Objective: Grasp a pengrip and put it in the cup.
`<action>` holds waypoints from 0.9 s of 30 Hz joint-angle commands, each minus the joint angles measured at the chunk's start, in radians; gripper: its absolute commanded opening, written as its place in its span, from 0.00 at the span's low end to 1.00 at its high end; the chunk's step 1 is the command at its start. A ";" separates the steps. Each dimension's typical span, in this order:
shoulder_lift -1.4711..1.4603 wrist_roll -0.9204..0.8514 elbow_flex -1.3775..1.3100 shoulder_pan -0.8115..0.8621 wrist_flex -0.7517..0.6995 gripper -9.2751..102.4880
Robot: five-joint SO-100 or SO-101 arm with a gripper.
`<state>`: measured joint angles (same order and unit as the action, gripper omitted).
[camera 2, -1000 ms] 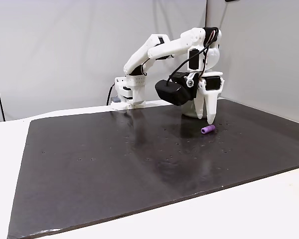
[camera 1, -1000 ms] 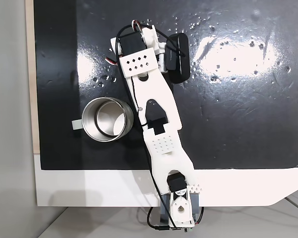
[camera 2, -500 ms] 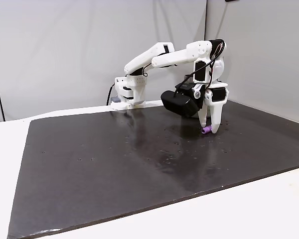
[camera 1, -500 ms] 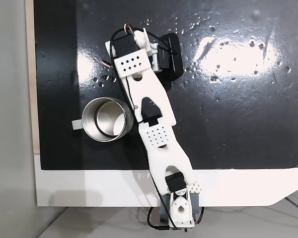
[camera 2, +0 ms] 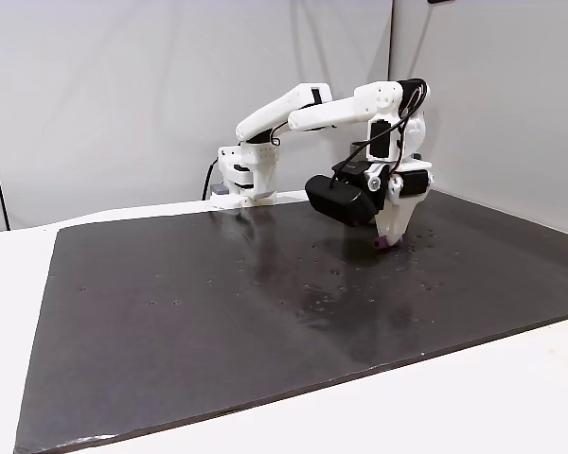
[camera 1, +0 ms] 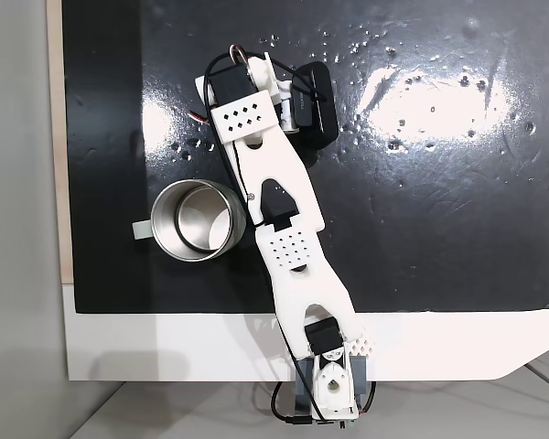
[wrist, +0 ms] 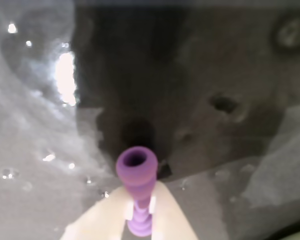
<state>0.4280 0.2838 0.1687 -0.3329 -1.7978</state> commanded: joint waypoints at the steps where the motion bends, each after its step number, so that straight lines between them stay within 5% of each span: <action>1: 0.054 -0.011 -0.034 0.005 -0.029 0.10; 27: 1.035 -0.008 0.630 0.005 -0.029 0.09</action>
<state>1.3269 0.2807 0.7823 -0.2899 -1.7994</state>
